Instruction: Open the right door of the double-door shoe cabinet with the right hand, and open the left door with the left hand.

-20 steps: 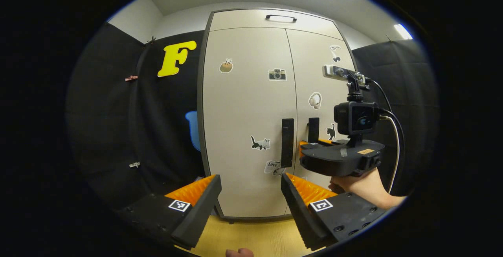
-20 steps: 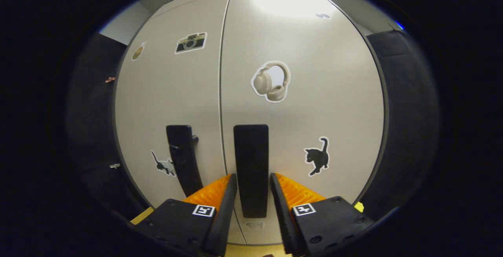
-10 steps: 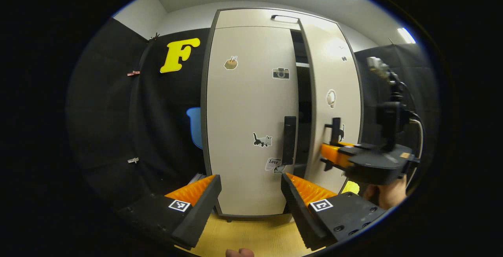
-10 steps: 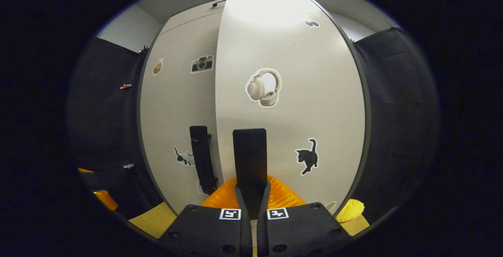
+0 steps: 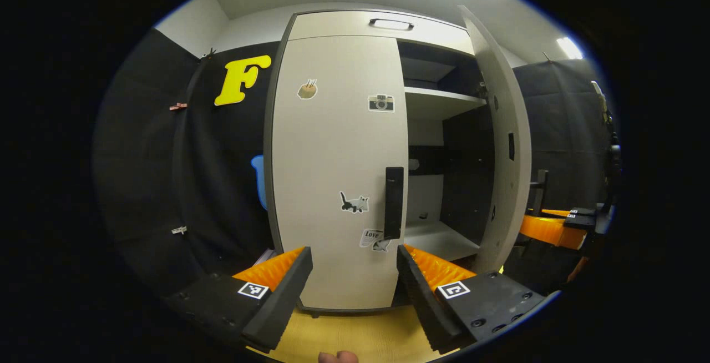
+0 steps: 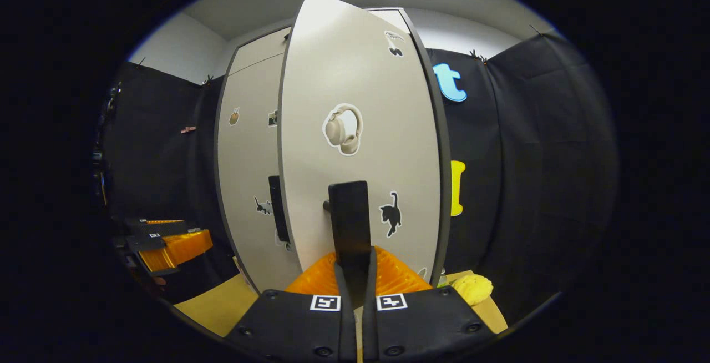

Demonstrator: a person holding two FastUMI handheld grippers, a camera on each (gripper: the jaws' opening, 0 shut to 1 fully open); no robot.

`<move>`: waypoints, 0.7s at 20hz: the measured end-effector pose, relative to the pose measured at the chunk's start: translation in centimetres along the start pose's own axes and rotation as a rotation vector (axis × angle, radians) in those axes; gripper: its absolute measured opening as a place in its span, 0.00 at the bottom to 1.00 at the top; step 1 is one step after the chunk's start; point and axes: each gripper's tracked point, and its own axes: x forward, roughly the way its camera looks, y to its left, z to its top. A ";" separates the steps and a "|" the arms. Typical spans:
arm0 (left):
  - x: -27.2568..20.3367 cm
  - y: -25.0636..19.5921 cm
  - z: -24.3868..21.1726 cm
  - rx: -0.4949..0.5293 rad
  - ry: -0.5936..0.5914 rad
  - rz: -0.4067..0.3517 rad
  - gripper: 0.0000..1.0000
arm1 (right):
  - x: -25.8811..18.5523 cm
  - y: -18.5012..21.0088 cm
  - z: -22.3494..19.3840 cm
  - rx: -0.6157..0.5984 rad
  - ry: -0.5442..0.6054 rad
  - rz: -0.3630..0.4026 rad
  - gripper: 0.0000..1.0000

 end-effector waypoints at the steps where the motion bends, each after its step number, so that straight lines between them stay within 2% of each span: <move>1: 0.1 -0.4 0.0 0.001 0.001 -0.007 0.95 | -0.6 -0.8 0.1 -0.006 -0.002 -0.012 0.09; 10: 1.8 -3.2 0.2 0.006 0.002 -0.044 0.95 | -3.3 -6.1 0.6 -0.035 0.023 -0.094 0.08; 14: 2.8 -4.0 0.7 0.009 -0.008 -0.053 0.95 | -4.1 -9.5 1.3 -0.045 0.017 -0.169 0.07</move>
